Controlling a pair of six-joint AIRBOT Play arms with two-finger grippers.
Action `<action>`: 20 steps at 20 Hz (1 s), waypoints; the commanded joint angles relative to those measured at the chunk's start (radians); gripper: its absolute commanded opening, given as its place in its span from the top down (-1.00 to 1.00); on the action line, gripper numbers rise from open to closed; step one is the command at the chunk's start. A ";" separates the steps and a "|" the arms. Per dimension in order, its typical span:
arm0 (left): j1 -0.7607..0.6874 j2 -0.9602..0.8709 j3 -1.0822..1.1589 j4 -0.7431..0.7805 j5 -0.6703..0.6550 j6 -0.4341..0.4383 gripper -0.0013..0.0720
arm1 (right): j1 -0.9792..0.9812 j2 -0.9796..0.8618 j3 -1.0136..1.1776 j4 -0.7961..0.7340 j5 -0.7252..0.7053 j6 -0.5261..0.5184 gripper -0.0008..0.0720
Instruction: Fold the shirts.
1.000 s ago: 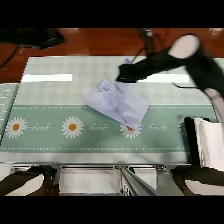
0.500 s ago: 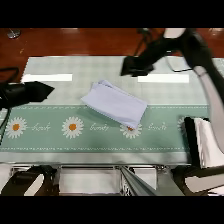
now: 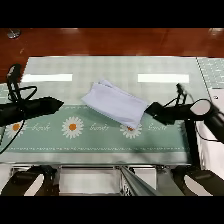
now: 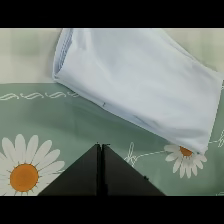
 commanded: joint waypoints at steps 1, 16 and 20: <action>0.000 0.001 -0.027 -0.037 0.033 0.000 0.91 | 0.010 -0.163 -0.060 0.336 -0.081 -0.217 -0.73; 0.000 0.001 -0.027 -0.055 0.045 0.001 0.91 | 0.077 -0.436 1.177 -0.113 0.510 -0.092 0.93; 0.000 0.001 -0.027 -0.055 0.045 0.001 0.91 | -0.010 -0.371 1.388 -0.296 0.727 0.023 0.93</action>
